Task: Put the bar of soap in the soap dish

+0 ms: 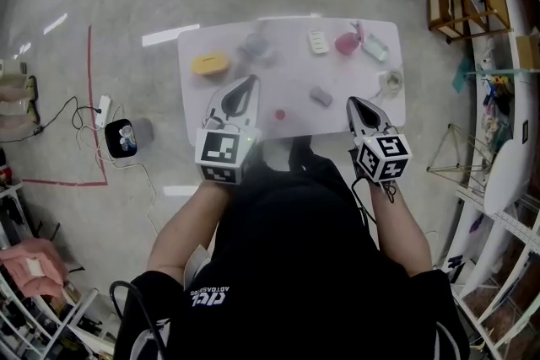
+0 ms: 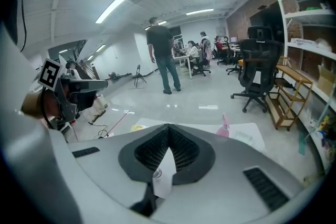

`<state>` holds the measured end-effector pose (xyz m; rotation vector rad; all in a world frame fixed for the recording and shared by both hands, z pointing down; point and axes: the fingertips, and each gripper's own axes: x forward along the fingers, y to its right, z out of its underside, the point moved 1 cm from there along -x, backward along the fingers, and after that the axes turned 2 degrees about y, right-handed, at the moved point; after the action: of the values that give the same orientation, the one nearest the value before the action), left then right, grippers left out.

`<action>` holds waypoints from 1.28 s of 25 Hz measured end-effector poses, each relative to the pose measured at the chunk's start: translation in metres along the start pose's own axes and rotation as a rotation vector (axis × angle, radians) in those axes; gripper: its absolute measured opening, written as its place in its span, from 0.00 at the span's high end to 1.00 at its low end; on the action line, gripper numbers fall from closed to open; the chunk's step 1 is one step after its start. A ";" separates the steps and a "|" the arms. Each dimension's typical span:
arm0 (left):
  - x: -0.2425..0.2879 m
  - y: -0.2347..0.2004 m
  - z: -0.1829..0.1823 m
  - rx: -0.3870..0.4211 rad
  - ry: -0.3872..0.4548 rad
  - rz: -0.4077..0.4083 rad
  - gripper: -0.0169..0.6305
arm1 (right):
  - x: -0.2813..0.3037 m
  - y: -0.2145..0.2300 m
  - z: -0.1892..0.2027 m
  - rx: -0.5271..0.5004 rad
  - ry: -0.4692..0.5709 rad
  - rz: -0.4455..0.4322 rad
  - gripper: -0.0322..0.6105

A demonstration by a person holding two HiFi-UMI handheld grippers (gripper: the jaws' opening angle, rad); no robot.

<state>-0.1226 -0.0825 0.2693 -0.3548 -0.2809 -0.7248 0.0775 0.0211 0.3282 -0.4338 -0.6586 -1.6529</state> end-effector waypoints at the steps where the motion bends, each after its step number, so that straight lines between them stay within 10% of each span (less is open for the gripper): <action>1: 0.004 0.002 0.002 0.000 -0.009 -0.003 0.96 | 0.003 0.004 0.004 -0.002 -0.009 -0.005 0.93; 32: 0.044 0.035 0.076 -0.182 0.008 -0.210 0.96 | 0.130 0.076 0.160 -0.132 -0.255 -0.232 0.93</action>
<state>-0.0763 -0.0532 0.3464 -0.5004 -0.2477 -0.9619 0.1152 0.0165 0.5442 -0.6928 -0.8153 -1.8850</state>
